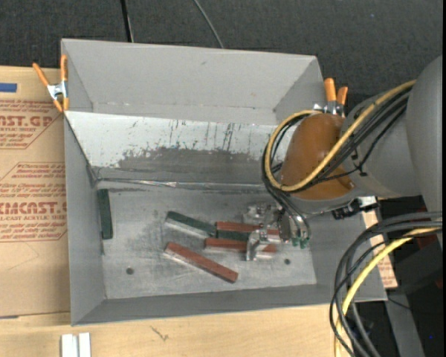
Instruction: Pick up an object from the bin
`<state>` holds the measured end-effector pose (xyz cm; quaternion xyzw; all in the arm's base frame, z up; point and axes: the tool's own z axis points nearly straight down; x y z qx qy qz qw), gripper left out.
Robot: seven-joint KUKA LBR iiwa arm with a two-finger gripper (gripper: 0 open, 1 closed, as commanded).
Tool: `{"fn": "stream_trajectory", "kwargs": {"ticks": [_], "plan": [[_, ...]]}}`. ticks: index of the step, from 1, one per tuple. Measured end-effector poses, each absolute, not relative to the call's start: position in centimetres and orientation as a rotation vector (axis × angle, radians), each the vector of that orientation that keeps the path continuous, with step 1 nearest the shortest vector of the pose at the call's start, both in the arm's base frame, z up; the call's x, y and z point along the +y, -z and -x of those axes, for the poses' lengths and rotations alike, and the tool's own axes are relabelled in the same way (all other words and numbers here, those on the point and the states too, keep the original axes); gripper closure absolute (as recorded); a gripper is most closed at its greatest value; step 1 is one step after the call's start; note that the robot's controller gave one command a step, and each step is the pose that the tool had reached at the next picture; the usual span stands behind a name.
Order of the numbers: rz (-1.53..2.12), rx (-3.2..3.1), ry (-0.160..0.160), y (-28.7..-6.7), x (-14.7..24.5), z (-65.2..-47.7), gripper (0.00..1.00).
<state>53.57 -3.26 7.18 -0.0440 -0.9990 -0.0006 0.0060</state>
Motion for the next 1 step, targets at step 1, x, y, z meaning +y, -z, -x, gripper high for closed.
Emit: {"fn": "stream_trajectory", "kwargs": {"ticks": [1], "plan": [[0.071, -3.142, -0.001, -20.06, -3.04, -52.75, 1.00]]}}
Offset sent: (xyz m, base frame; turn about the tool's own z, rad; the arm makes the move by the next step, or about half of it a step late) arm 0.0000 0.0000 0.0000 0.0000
